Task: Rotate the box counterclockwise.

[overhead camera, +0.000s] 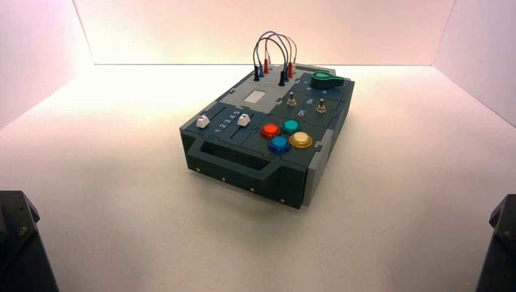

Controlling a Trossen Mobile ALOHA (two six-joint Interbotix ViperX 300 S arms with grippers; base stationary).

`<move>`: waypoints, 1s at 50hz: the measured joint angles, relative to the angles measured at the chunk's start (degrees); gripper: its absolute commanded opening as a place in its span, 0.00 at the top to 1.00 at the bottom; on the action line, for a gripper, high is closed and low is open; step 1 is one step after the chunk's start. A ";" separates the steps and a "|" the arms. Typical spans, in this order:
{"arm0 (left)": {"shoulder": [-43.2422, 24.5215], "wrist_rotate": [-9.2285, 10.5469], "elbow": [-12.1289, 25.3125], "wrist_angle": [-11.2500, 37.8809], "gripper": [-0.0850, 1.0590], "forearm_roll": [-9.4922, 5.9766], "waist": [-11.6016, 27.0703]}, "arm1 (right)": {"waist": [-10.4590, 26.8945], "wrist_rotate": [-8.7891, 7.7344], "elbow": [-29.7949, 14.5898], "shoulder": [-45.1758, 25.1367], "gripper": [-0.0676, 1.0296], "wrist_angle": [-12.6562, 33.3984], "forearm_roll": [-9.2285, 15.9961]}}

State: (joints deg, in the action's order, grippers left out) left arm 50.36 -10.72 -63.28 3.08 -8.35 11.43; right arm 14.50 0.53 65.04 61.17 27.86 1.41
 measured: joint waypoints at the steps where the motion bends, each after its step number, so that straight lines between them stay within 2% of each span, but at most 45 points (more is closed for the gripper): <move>1: 0.00 0.00 0.00 0.00 0.95 0.00 0.00 | 0.00 0.00 0.00 0.00 0.96 0.00 0.00; 30: -0.79 -0.09 0.00 0.35 0.95 0.00 0.00 | 0.00 0.00 0.00 0.00 0.96 0.70 0.09; 42: -5.89 0.00 0.62 6.06 0.95 0.00 0.00 | 0.00 0.62 0.00 -0.35 0.96 2.55 0.09; 50: -13.80 0.00 3.34 11.87 0.95 -0.09 0.00 | -0.09 0.88 -0.35 -5.89 0.96 3.87 0.09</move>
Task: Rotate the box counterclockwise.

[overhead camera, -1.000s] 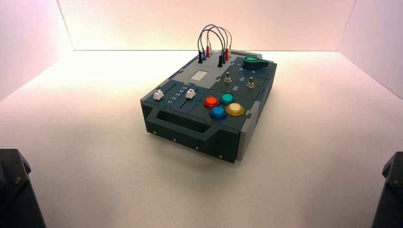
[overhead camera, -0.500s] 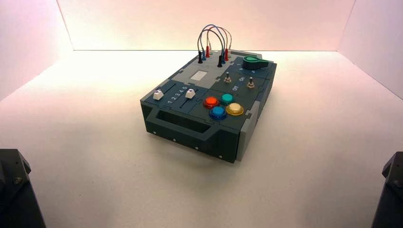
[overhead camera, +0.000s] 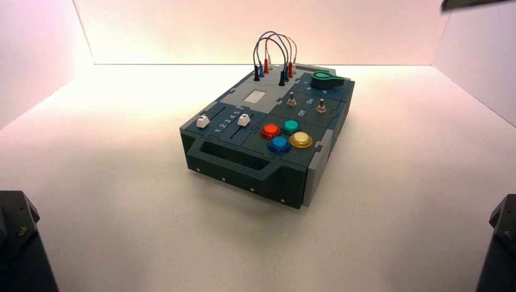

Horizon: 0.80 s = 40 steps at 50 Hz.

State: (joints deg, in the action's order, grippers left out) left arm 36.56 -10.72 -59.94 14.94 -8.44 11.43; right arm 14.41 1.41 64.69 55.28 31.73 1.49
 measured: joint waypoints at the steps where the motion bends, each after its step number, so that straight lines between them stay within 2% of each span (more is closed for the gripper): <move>1: -1.49 0.09 0.62 1.05 0.95 0.00 0.00 | -0.09 0.00 -0.26 -1.49 0.96 0.35 0.09; 7: -11.25 0.70 5.10 7.47 0.95 -0.62 0.00 | -1.23 0.00 -2.37 -9.14 0.96 2.11 0.09; 15: -19.51 0.88 9.32 13.80 0.95 -0.88 1.05 | -4.75 0.00 -4.04 -12.48 0.96 3.34 0.09; 21: -21.88 0.88 11.60 16.52 0.95 -0.88 1.85 | -5.80 0.00 -4.22 -13.10 0.96 3.52 0.09; 32: -22.59 0.88 12.04 17.05 0.95 -0.88 2.55 | -5.80 0.09 -4.75 -16.96 0.96 3.87 1.05; 37: -24.08 1.05 12.04 17.31 0.95 -0.88 6.06 | -5.98 -0.09 -6.94 -23.99 0.96 5.89 2.02; 38: -25.05 0.97 12.04 17.40 0.95 -0.97 8.61 | -5.89 -0.09 -8.17 -27.69 0.96 6.59 2.20; 40: -26.19 0.97 12.22 17.23 0.95 -0.97 10.63 | -5.89 -0.09 -8.96 -30.41 0.96 7.21 2.29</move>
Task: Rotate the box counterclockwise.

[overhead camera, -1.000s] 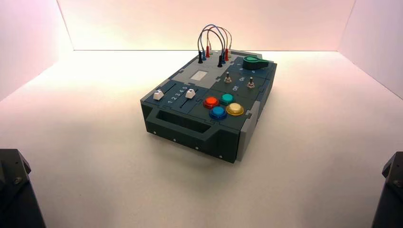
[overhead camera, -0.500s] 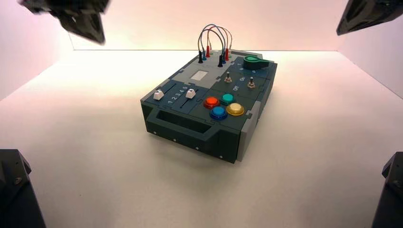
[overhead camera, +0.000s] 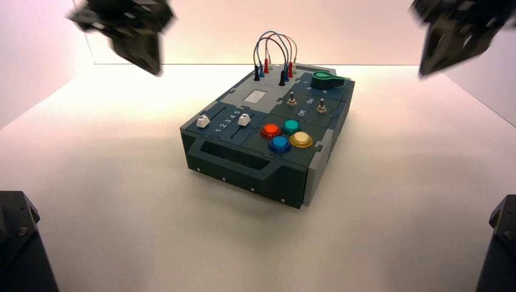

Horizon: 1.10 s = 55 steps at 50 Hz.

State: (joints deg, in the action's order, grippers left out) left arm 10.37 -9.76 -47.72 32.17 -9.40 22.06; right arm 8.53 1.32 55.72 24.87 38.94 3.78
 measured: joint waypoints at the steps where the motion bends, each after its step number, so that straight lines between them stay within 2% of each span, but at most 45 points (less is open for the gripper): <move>1: -0.70 -0.09 0.18 0.00 0.95 0.00 0.97 | -0.09 0.00 -0.44 -1.23 0.96 0.18 0.00; 8: -5.27 -0.09 1.32 -0.18 0.95 0.09 5.45 | 0.09 -0.09 -4.04 -7.38 0.96 1.14 0.79; 11: -6.59 -0.26 1.85 0.00 0.95 0.18 5.45 | -0.09 -0.35 -5.10 -8.88 0.96 1.41 1.05; 14: -8.88 -0.62 2.81 0.09 0.95 0.88 5.80 | 0.26 -0.70 -7.65 -11.34 0.96 1.49 1.32; 20: -10.37 -0.70 2.90 0.09 0.95 2.02 5.71 | 0.09 -0.88 -9.84 -13.62 0.96 1.67 1.41; 39: -11.60 -0.97 2.90 0.44 0.95 2.11 5.71 | 0.26 -0.88 -13.62 -21.45 0.96 1.23 1.41; 55: -11.69 -1.05 2.99 1.23 0.95 2.11 5.71 | 0.18 -0.97 -17.75 -30.76 0.96 0.88 1.49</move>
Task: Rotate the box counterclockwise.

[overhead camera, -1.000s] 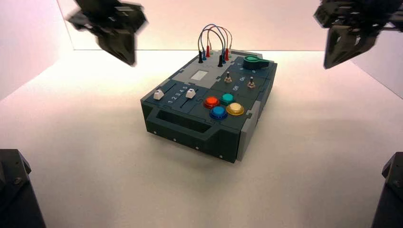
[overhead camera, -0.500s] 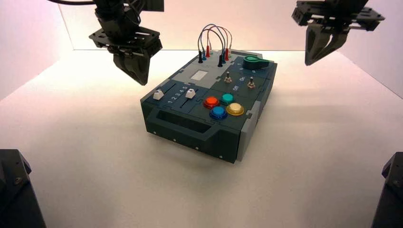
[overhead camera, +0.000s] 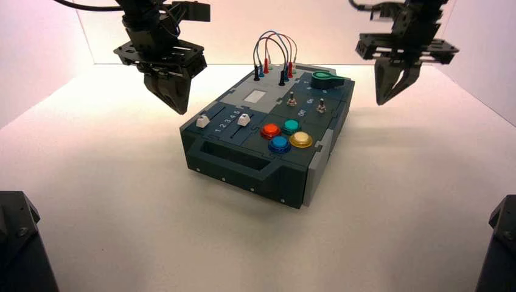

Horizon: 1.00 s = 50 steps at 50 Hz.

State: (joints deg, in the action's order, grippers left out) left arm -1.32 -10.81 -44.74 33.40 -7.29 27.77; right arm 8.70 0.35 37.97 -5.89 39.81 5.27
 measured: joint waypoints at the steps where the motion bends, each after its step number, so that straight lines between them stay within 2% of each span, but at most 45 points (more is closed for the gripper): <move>1: -0.09 0.09 0.00 0.09 0.95 0.00 0.00 | 0.00 0.00 -0.26 -0.35 0.96 0.00 0.00; 18: -3.69 0.00 -0.09 0.70 0.95 -0.09 0.26 | 0.62 0.00 -4.66 -5.01 0.96 0.18 0.44; 25: -5.45 0.09 0.00 0.70 0.95 -0.53 1.32 | 2.99 0.00 -7.29 -6.77 0.96 0.35 0.79; 33: -5.98 0.00 0.00 0.70 0.95 -0.44 1.93 | 3.78 0.09 -9.84 -8.26 0.96 0.62 0.88; 50: -5.98 0.09 0.18 0.18 0.95 -0.79 3.52 | 3.78 -0.18 -11.16 -9.05 0.96 0.62 0.88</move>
State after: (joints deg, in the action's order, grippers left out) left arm -7.29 -10.72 -44.56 33.57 -8.09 31.29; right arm 12.48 0.18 26.81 -14.94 40.43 6.15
